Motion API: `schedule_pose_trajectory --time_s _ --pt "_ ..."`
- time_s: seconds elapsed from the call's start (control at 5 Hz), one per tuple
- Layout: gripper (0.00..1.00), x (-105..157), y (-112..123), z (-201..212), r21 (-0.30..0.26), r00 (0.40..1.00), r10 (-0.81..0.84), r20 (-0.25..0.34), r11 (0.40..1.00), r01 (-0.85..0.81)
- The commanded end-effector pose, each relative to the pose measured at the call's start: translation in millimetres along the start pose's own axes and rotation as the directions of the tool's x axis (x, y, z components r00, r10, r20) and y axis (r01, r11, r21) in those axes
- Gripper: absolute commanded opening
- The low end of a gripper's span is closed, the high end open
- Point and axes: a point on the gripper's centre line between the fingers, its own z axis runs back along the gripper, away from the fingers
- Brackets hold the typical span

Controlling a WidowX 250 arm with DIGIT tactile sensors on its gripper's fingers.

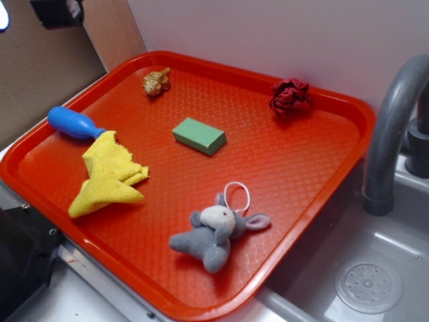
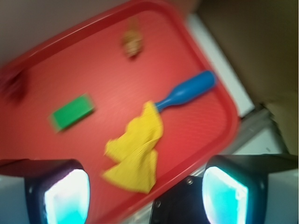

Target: Grab the blue bottle.

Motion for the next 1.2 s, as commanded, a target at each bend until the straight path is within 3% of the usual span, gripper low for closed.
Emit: schedule_pose_trajectory --time_s 0.0,0.2,0.4,0.6,0.8,1.0 --pt "1.0 25 62 -40 0.13 0.857 0.502 0.112 0.848 -0.514" --pt "1.0 29 74 -70 0.136 0.796 0.603 0.063 0.785 -0.605" --pt "1.0 38 77 -102 0.134 0.774 0.632 0.042 0.764 -0.631" --pt "1.0 57 79 -121 0.104 0.772 0.632 0.072 0.765 -0.636" --pt "1.0 73 81 -143 0.069 0.774 0.629 0.073 0.771 -0.633" --pt "1.0 80 75 -157 0.07 0.777 0.627 0.055 0.774 -0.629"
